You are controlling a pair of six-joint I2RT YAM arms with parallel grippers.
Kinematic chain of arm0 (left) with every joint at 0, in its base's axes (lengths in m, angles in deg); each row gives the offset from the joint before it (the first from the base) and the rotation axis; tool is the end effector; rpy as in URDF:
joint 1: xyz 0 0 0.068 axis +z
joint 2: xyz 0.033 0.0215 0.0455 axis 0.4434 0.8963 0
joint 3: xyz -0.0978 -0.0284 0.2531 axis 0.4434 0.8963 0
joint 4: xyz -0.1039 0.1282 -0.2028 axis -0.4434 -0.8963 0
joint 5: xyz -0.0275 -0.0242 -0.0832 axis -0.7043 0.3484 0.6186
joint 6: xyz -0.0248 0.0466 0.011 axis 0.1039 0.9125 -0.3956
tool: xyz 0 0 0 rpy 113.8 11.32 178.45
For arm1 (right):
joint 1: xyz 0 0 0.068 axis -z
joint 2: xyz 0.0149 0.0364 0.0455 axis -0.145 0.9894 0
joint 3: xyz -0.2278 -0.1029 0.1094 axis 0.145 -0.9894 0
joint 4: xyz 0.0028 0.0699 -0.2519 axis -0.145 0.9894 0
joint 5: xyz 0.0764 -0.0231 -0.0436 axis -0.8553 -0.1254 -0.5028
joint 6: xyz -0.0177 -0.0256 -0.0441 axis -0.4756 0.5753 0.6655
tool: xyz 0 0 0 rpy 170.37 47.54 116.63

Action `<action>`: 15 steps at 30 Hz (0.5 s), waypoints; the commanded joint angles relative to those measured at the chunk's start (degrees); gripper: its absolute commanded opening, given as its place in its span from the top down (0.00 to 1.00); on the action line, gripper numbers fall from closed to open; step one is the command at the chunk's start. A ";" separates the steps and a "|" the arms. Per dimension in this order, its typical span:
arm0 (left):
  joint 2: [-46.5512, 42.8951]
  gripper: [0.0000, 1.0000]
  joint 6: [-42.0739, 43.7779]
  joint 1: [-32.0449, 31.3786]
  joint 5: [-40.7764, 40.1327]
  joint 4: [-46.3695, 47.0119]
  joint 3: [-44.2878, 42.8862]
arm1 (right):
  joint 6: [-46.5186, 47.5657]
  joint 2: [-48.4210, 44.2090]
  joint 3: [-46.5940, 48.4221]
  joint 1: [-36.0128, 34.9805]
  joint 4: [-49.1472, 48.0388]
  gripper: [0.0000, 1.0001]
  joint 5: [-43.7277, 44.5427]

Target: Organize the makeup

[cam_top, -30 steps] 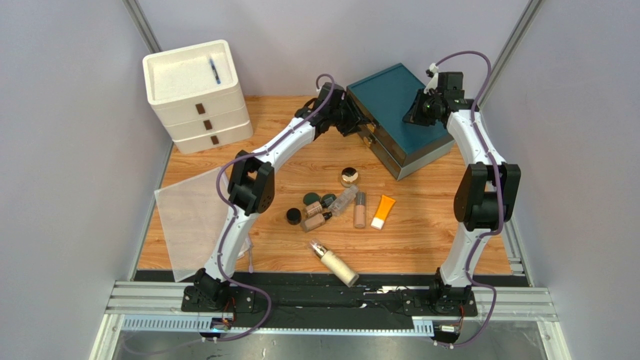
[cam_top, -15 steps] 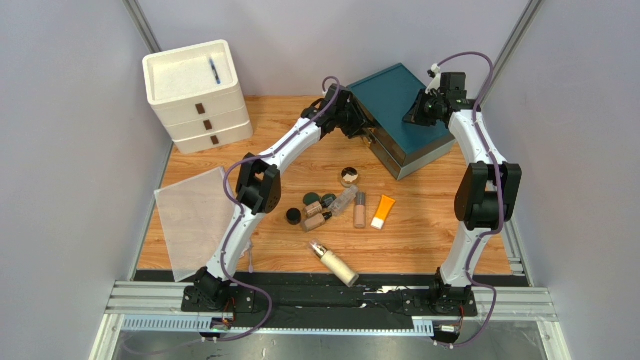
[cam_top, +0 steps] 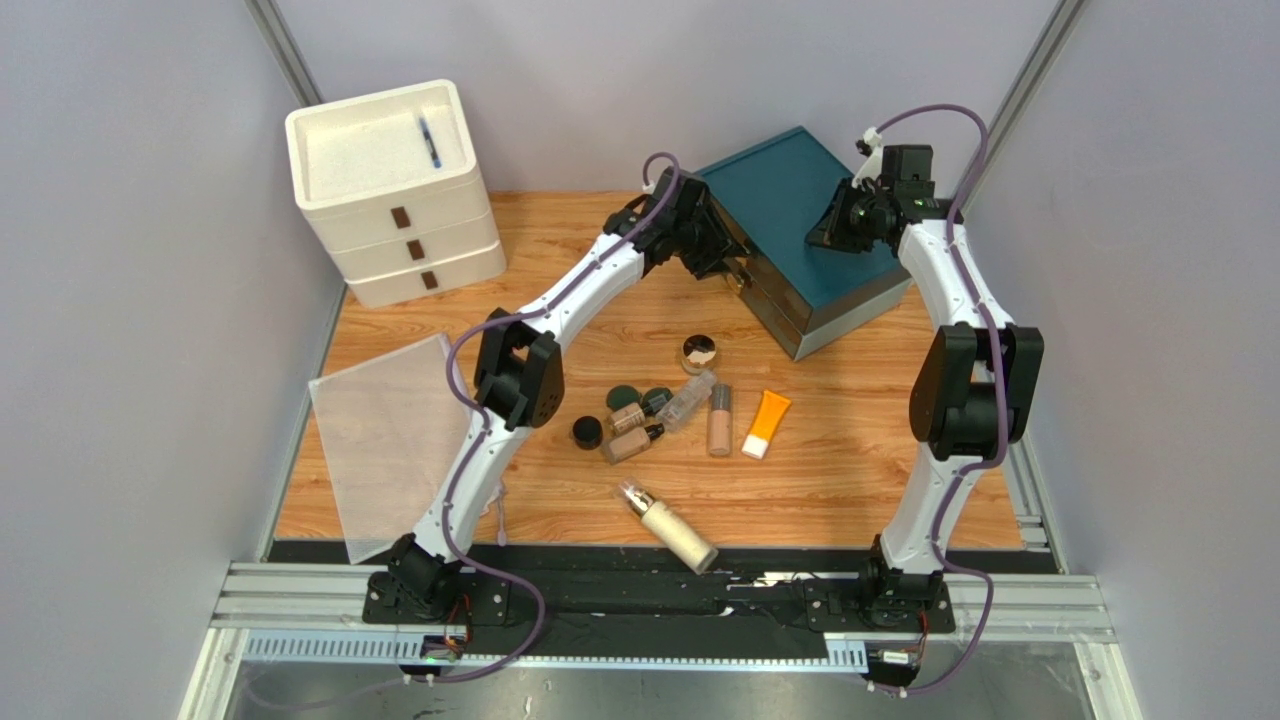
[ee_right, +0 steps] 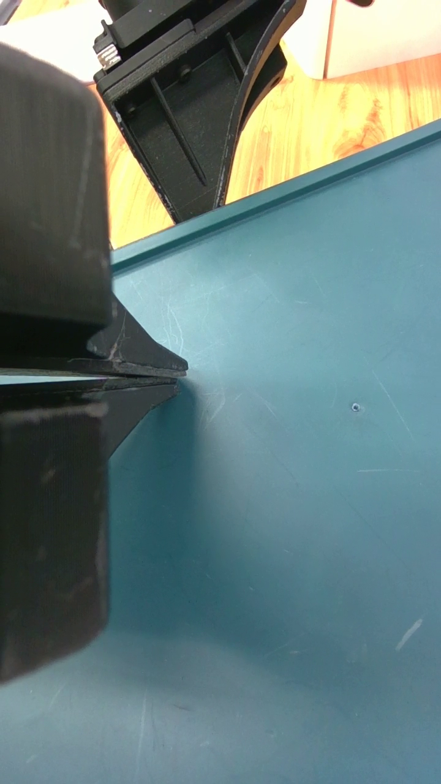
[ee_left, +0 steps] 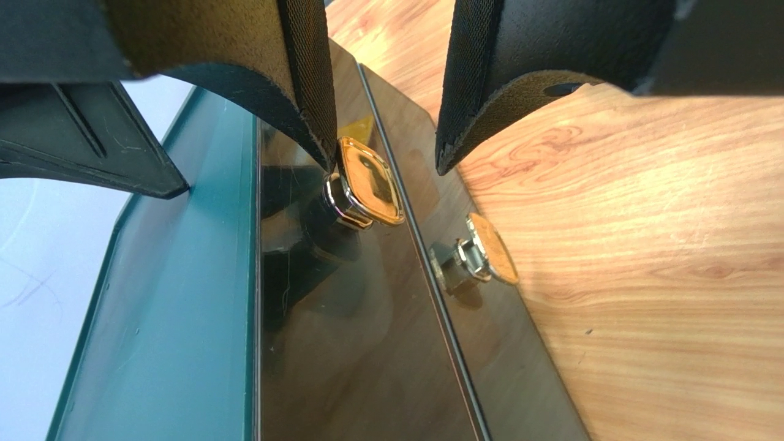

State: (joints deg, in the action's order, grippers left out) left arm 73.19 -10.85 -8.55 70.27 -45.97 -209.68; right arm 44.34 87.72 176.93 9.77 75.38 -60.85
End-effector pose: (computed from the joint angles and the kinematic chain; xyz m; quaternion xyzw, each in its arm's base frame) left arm 0.4683 -0.3342 0.2358 -0.1974 0.8727 -0.3899 0.2178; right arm 0.4465 0.0016 0.2903 0.0382 0.9131 0.2037 0.3510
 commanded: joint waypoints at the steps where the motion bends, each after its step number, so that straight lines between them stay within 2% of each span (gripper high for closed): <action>1: -0.15 0.51 1.03 2.26 -2.59 -11.06 1.67 | 1.73 5.57 -3.89 0.15 10.54 1.00 4.32; 10: -2.70 0.53 2.34 4.46 -3.56 -12.38 5.89 | 1.46 5.66 -3.72 0.15 10.45 1.00 4.05; 15: -6.03 0.54 3.13 5.43 -4.44 -11.86 11.59 | 1.46 5.75 -3.89 0.15 10.37 1.00 4.14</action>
State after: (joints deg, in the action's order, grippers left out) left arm 69.10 -10.76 -6.87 72.78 -47.78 -203.53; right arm 44.19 87.83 176.90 9.92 75.32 -61.30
